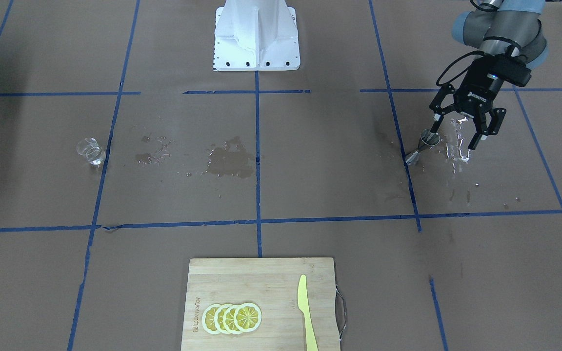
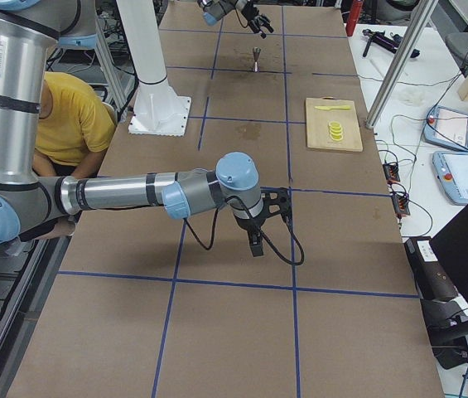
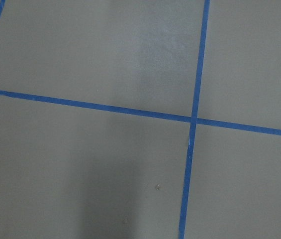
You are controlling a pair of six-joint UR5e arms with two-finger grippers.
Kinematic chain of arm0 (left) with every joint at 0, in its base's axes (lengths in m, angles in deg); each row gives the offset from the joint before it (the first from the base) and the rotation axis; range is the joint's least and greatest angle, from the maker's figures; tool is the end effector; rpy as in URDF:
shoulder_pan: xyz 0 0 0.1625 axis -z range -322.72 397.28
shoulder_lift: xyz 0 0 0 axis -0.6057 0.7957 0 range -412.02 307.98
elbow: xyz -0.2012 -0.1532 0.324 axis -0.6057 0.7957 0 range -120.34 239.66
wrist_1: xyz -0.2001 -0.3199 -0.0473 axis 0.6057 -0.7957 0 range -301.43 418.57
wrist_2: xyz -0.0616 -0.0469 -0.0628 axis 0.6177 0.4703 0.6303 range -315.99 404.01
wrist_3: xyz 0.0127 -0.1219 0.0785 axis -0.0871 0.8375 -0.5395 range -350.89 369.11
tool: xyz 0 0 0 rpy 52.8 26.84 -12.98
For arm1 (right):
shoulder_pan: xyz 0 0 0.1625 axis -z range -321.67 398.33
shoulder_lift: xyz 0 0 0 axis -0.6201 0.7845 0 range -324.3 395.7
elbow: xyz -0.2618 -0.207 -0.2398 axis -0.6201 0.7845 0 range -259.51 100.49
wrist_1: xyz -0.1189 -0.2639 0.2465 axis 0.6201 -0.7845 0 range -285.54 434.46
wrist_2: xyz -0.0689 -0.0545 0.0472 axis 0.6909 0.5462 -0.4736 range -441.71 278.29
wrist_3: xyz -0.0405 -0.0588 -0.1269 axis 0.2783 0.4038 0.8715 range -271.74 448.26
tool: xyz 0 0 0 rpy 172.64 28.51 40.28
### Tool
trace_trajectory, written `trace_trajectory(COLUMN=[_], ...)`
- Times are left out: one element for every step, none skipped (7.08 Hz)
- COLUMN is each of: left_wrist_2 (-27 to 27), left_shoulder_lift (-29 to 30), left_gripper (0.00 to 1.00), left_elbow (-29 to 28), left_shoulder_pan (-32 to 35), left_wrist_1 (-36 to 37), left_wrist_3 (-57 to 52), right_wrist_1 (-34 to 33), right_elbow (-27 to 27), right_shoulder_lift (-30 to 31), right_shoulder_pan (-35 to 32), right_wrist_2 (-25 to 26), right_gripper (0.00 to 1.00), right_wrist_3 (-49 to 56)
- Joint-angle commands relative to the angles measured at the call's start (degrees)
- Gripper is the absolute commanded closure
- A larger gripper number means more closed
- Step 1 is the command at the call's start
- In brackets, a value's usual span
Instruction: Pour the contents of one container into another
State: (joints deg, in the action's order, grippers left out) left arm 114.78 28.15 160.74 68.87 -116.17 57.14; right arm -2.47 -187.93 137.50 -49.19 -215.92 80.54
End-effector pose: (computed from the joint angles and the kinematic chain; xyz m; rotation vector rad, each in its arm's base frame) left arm 0.2713 -0.3797 0.4698 1.1026 1.0253 -0.1064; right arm 0.0145 -0.3997 0.5884 0.2571 -0.7894 -0.0463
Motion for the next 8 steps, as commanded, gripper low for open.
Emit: trace_trajectory(left_wrist_2=[-15.2, -19.8, -22.0, -22.9, -24.0, -24.1, -24.0, -24.0], left_shoulder_lift=[-0.3, -0.3, -0.1, 0.4, 1.0, 2.3, 3.5, 4.9], left_gripper=[0.00, 0.00, 0.00, 0.00, 0.00, 0.00, 0.00, 0.00], left_elbow=[-1.0, -2.1, -3.4, -5.2, -6.6, -8.5, -9.8, -11.7], left_shoulder_pan=[-10.5, -13.3, -14.5, -14.6, -15.5, -15.8, -15.9, -16.0], left_wrist_1=[0.2, 0.2, 0.2, 0.2, 0.2, 0.2, 0.1, 0.0], left_wrist_3=[2.8, 4.4, 4.7, 5.8, 6.1, 6.1, 6.1, 6.2], right_wrist_1=[0.0, 0.0, 0.0, 0.0, 0.0, 0.0, 0.0, 0.0], right_elbow=[0.0, -0.1, -0.1, -0.1, -0.1, -0.1, -0.1, -0.1], right_shoulder_lift=[0.0, 0.0, 0.0, 0.0, 0.0, 0.0, 0.0, 0.0], right_shoulder_pan=[-0.4, -0.6, -0.6, -0.6, -0.6, -0.6, -0.6, -0.6], right_wrist_2=[-0.1, -0.1, -0.1, 0.0, -0.1, 0.0, -0.1, 0.0], right_gripper=[0.00, 0.00, 0.00, 0.00, 0.00, 0.00, 0.00, 0.00], right_wrist_3=[0.0, 0.0, 0.0, 0.0, 0.0, 0.0, 0.0, 0.0])
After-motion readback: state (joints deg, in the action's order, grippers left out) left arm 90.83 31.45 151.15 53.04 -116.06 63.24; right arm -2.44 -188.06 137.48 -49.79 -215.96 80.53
